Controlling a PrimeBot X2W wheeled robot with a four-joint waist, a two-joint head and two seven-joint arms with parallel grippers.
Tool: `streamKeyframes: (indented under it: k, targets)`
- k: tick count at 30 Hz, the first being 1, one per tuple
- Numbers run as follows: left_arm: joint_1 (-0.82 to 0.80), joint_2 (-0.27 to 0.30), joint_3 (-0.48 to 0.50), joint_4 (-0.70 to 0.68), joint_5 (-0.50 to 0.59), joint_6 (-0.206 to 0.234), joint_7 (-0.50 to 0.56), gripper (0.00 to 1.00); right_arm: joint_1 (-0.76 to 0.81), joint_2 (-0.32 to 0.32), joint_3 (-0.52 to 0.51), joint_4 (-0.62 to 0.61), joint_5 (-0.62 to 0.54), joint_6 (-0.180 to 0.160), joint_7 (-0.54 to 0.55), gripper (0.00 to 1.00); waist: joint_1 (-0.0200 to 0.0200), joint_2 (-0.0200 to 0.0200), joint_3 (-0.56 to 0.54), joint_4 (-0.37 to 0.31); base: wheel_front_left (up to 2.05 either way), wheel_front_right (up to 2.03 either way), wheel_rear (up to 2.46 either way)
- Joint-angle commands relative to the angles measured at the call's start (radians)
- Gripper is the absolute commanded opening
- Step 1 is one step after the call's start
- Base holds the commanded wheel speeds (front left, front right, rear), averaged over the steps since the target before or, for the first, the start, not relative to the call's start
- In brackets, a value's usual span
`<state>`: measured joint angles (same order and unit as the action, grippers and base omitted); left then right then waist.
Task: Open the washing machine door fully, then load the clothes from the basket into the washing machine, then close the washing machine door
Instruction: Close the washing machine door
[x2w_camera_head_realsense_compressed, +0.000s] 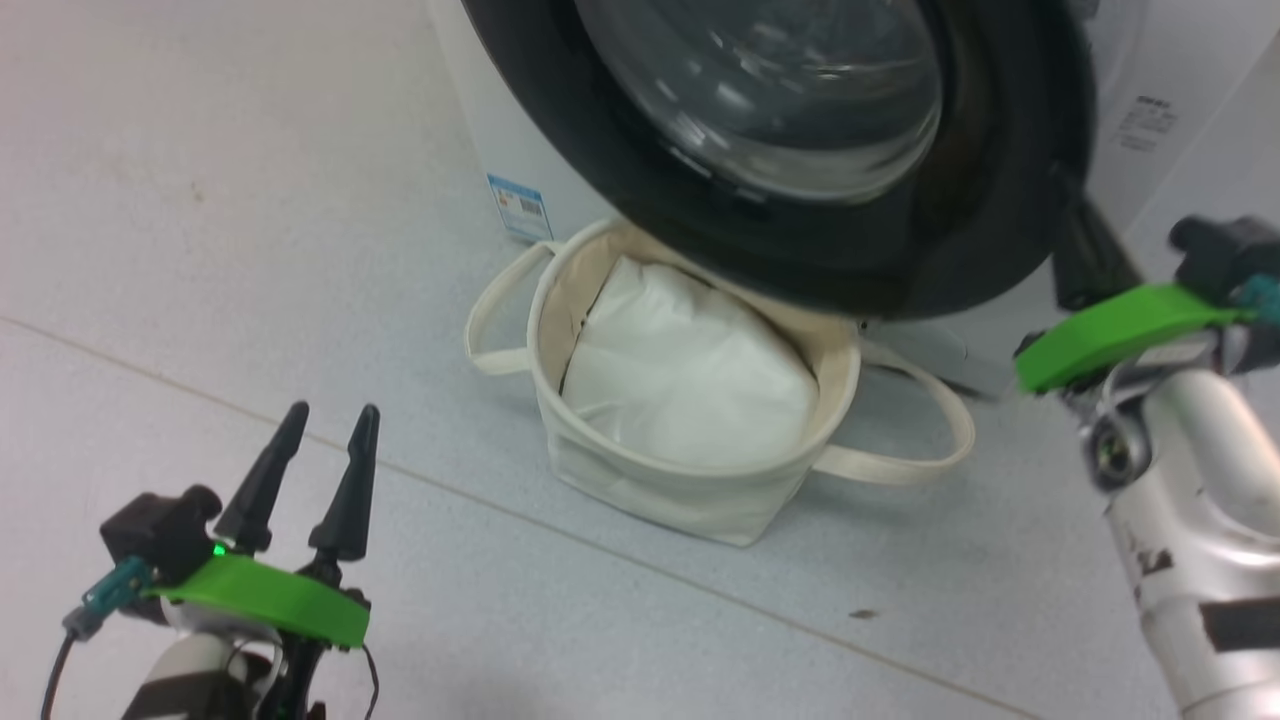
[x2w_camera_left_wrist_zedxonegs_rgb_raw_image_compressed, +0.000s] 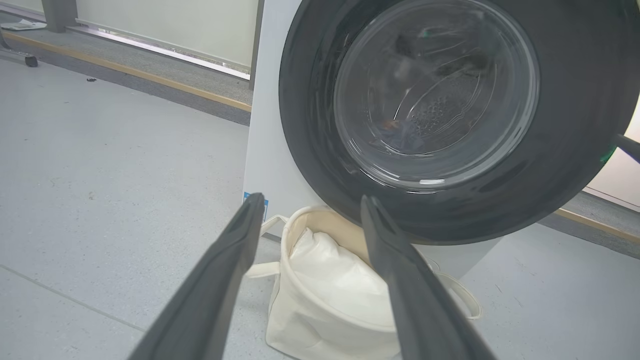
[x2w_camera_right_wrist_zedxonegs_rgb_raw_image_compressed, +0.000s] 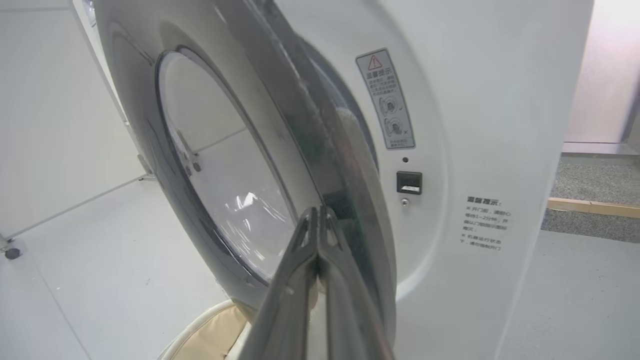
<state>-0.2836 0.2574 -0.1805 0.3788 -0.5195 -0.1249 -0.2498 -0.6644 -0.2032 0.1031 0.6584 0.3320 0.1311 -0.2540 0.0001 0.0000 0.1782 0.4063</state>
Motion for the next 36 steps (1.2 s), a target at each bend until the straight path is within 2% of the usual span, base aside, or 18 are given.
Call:
streamKeyframes:
  k: [1, 10, 23, 31, 36]
  targets:
    - [-0.054, 0.025, 0.042, -0.037, -0.001, -0.006, -0.012, 1.0, -0.056, -0.01, -0.002, -0.025, -0.014, 0.0, -0.008, 0.0, -0.0001, 0.0, 0.031, 0.001, 0.0, 0.0, 0.0]
    - [-0.097, 0.021, 0.033, -0.046, 0.0, -0.006, -0.012, 1.0, -0.169, -0.083, -0.037, 0.017, -0.061, 0.0, -0.008, 0.0, -0.0001, 0.0, 0.107, 0.02, 0.0, 0.0, 0.0]
    - [-0.094, 0.016, 0.046, -0.039, -0.006, -0.006, -0.012, 1.0, -0.258, -0.153, -0.112, 0.094, -0.078, 0.0, -0.008, 0.0, -0.0001, 0.0, 0.082, 0.031, 0.0, 0.0, 0.0]
    - [-0.075, 0.028, 0.053, -0.034, -0.01, -0.006, -0.012, 1.0, -0.207, -0.139, -0.15, 0.046, -0.055, 0.0, -0.008, 0.0, -0.0001, 0.0, 0.039, 0.014, 0.0, 0.0, 0.0]
    - [-0.059, 0.032, 0.047, -0.019, -0.017, -0.006, -0.012, 1.0, -0.123, -0.105, -0.098, 0.049, -0.032, 0.0, -0.008, 0.0, -0.0001, 0.0, -0.011, -0.013, 0.0, 0.0, 0.0]
